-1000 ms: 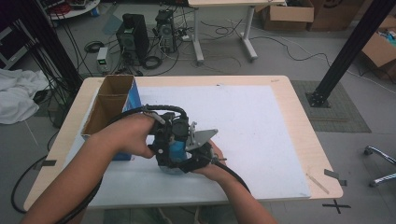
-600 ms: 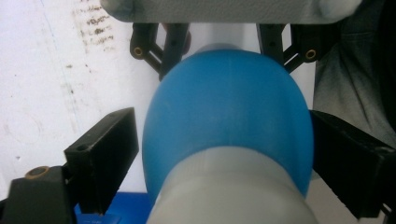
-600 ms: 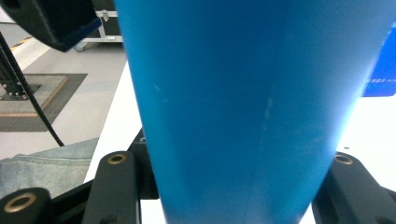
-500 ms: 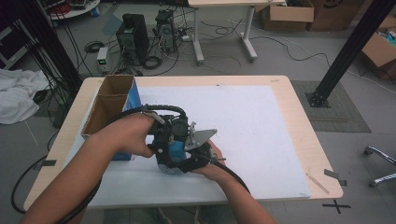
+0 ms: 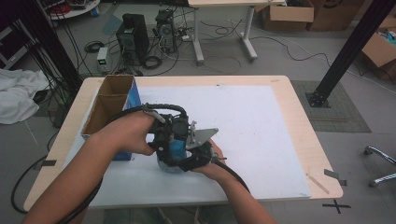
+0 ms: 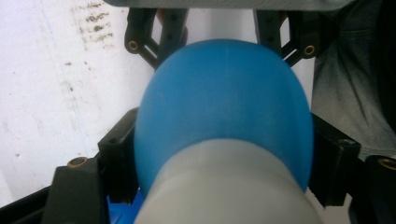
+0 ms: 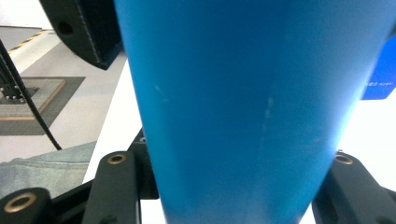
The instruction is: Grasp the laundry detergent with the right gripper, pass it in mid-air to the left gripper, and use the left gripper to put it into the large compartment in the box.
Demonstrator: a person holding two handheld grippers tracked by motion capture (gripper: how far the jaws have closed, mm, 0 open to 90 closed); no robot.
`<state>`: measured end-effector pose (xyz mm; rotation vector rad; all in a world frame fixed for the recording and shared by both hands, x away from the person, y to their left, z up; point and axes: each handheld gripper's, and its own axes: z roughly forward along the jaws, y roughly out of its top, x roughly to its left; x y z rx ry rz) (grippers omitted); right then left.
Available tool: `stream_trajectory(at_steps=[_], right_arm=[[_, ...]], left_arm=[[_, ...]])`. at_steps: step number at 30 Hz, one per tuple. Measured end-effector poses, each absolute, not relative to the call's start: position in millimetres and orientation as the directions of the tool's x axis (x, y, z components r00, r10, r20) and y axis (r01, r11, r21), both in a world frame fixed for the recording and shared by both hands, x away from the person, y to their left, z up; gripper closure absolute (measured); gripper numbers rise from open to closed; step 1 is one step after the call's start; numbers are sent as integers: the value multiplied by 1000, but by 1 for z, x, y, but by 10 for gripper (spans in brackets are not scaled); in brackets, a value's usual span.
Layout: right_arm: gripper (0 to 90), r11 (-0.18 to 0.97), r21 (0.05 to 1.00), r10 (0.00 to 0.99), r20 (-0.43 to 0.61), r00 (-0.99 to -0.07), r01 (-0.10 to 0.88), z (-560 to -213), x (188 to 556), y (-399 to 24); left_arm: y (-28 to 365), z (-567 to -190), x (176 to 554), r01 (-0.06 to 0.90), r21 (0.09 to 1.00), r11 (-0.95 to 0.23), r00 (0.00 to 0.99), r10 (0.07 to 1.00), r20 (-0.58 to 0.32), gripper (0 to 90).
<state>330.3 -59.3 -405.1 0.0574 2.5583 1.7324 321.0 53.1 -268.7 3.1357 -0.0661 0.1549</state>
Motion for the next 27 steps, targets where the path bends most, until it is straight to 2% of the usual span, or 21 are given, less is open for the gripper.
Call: stream_trajectory(at_steps=[12,27], right_arm=[[453,373,928,60,-18,-998,5,-407,329,-58],[455,357,934,49,-7,-999,11,-407,330,-54]], left_arm=[[53,-268,321,-48,-10,-999,993,-48,103,344],[57,-271,321,-54,-24,-998,992,-57,116,359]])
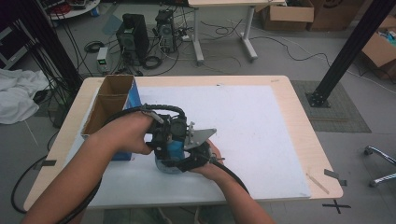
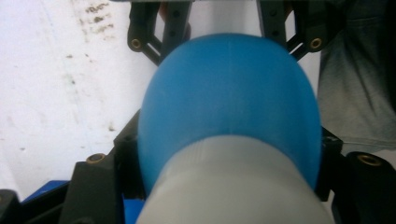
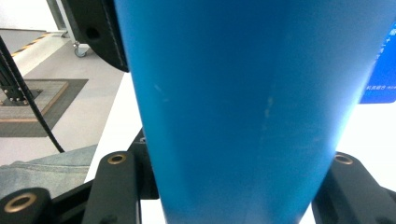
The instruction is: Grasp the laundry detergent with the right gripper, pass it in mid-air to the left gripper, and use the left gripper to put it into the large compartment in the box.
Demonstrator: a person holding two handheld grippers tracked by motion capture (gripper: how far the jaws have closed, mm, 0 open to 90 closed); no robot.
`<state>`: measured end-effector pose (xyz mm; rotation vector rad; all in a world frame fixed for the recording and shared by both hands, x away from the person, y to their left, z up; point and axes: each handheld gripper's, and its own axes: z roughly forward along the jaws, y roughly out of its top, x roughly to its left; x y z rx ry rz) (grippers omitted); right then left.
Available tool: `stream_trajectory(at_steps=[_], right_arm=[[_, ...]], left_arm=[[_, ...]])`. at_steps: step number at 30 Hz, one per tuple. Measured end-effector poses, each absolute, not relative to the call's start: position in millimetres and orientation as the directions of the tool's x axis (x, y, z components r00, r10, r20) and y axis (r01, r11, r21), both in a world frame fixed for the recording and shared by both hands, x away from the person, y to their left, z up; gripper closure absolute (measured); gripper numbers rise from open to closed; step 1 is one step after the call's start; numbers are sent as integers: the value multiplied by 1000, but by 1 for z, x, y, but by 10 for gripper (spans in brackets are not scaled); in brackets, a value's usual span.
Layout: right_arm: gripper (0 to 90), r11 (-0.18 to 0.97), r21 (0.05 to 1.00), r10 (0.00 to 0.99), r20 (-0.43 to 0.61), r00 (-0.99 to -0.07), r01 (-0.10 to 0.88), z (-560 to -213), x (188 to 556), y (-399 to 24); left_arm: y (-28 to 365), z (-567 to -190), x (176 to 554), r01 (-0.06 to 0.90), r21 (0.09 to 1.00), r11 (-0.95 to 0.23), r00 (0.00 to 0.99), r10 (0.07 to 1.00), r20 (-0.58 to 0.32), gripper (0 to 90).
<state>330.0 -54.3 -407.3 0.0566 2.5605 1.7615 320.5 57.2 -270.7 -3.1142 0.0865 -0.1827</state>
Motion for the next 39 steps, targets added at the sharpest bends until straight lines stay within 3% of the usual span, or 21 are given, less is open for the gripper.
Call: stream_trajectory(at_steps=[13,20,31,36,39], right_arm=[[454,362,932,47,-4,-999,13,-409,330,-54],[449,368,929,61,7,-998,29,-408,335,-57],[432,366,930,64,-1,-998,23,-402,336,-59],[375,361,932,63,15,-998,37,-401,336,-62],[293,368,929,66,17,-998,40,-400,335,-64]], left_arm=[[56,-272,324,-59,-53,-997,995,-63,82,382],[64,-272,334,-28,-5,-1000,998,-28,60,387],[57,-264,333,-13,-15,-1000,997,-14,74,388],[56,-262,334,-1,-15,-1000,997,-2,71,388],[55,-261,335,8,-23,-1000,997,6,73,387]])
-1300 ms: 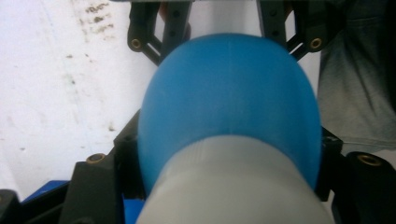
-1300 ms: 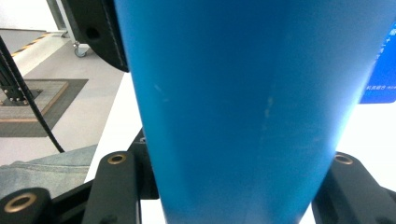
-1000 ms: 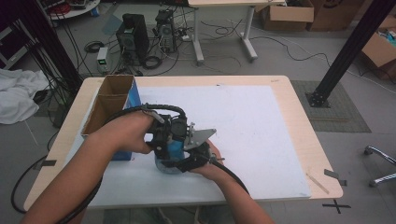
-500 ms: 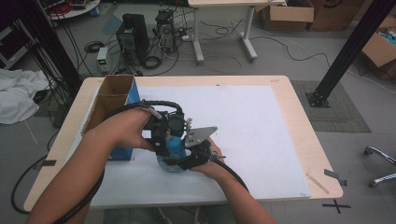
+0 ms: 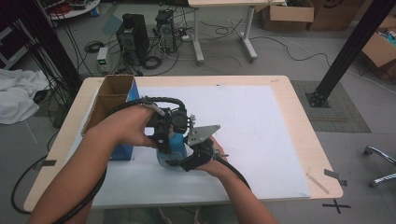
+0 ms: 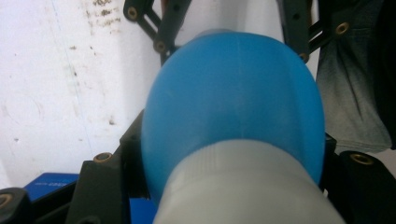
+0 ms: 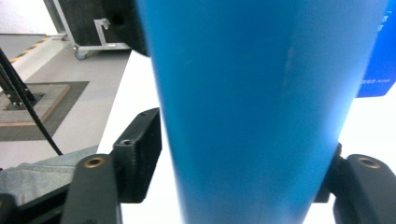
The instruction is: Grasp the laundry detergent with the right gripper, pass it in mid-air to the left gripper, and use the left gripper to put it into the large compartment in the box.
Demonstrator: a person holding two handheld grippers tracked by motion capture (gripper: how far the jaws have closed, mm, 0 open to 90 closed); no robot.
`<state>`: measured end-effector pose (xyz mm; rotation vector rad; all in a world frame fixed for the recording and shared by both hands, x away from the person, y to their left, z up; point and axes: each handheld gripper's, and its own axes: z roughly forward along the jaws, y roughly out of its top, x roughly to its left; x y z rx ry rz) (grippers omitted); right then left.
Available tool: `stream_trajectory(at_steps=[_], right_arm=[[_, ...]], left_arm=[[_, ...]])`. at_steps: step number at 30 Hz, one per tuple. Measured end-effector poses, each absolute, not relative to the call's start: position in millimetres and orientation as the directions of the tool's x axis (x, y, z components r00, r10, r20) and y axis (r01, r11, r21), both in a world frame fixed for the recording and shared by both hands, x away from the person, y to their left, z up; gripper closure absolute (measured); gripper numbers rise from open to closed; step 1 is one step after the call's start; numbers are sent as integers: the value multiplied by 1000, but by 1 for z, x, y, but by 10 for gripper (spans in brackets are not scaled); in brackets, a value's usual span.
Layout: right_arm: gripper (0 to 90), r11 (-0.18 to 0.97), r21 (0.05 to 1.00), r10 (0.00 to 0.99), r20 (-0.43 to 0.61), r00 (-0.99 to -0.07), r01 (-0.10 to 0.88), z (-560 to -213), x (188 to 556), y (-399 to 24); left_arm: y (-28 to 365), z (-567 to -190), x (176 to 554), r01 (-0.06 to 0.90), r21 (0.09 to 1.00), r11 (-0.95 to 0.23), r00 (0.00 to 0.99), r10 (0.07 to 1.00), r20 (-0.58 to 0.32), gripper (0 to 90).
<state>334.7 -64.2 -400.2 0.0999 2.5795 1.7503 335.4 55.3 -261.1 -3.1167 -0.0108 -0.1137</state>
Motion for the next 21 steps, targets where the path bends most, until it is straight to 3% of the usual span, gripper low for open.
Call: stream_trajectory(at_steps=[5,8,11,21], right_arm=[[263,365,930,69,20,-997,44,-398,335,-70],[181,377,923,89,39,-995,70,-396,336,-73],[206,412,907,73,59,-996,84,-391,337,-80],[168,466,879,95,62,-994,99,-373,339,-95]], left_arm=[[56,-260,337,22,-41,-999,997,19,72,387],[56,-260,338,26,-53,-998,998,23,66,387],[57,-259,338,31,-55,-998,998,27,60,386],[62,-255,342,49,-43,-998,997,46,59,386]])
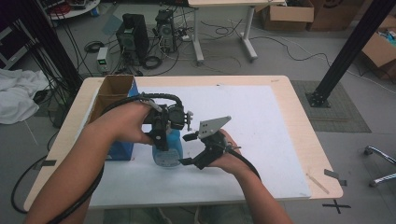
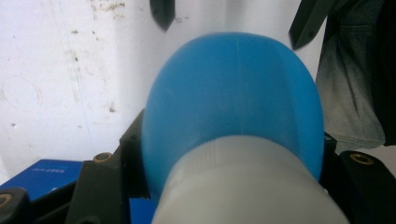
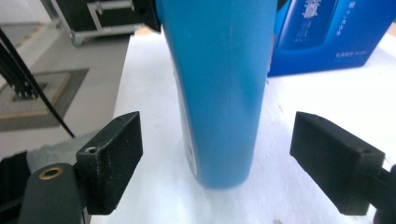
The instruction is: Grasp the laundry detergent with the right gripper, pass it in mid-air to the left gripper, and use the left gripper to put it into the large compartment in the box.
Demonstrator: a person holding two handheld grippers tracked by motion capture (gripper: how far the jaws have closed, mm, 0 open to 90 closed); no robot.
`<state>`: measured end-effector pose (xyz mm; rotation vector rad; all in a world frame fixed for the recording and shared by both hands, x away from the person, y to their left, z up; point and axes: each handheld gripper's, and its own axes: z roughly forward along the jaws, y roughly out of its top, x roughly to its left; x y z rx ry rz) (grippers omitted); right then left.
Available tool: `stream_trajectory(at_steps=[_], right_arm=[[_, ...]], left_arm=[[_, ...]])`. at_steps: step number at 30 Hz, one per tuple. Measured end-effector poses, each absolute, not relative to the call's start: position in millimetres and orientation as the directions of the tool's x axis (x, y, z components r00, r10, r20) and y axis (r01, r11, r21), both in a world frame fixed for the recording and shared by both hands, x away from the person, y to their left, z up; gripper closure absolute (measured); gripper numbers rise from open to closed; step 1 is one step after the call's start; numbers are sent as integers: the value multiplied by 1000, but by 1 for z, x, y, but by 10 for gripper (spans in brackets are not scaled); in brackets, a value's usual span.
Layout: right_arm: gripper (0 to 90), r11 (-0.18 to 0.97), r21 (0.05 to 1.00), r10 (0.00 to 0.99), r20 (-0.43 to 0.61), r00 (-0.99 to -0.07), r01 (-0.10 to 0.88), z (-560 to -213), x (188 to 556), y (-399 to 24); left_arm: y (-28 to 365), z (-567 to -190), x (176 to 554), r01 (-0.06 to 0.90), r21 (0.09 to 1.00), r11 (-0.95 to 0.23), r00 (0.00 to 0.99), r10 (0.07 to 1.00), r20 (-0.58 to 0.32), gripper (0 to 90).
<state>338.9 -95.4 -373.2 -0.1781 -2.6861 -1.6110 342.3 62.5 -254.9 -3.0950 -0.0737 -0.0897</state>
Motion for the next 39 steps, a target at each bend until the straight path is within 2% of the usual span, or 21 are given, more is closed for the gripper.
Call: stream_trajectory(at_steps=[6,9,13,15,16,19,20,25,27,32,35,39], right_arm=[[144,581,802,149,63,-987,139,-361,342,-103],[144,602,776,168,111,-980,191,-356,347,-109],[145,637,742,194,109,-975,210,-350,348,-119],[145,701,664,218,148,-965,260,-346,353,-123],[145,701,664,218,148,-965,260,-346,353,-123],[150,784,525,256,212,-943,331,-347,360,-126],[156,801,498,259,213,-942,333,-347,360,-127],[149,805,515,248,160,-956,295,-336,357,-139],[150,828,491,242,122,-962,271,-331,357,-144],[150,857,455,235,71,-969,241,-324,363,-153],[151,889,378,258,54,-965,259,-321,369,-158],[154,923,307,233,28,-972,231,-319,372,-163]], left_arm=[[68,-252,346,63,-40,-997,996,60,64,386],[71,-249,348,73,-39,-997,995,70,66,386],[73,-245,350,86,-45,-995,994,83,69,386],[73,-242,351,89,-50,-995,994,85,74,386],[73,-241,351,91,-53,-994,993,87,77,386],[73,-236,352,93,-57,-994,993,88,85,386],[73,-234,352,93,-55,-994,992,88,86,386],[74,-228,354,103,-46,-994,991,98,91,386],[74,-225,356,112,-56,-992,990,107,91,386],[79,-206,366,225,-51,-973,974,223,46,386],[83,-192,370,306,-21,-952,951,305,49,386],[87,-175,375,411,20,-912,909,411,61,386]])
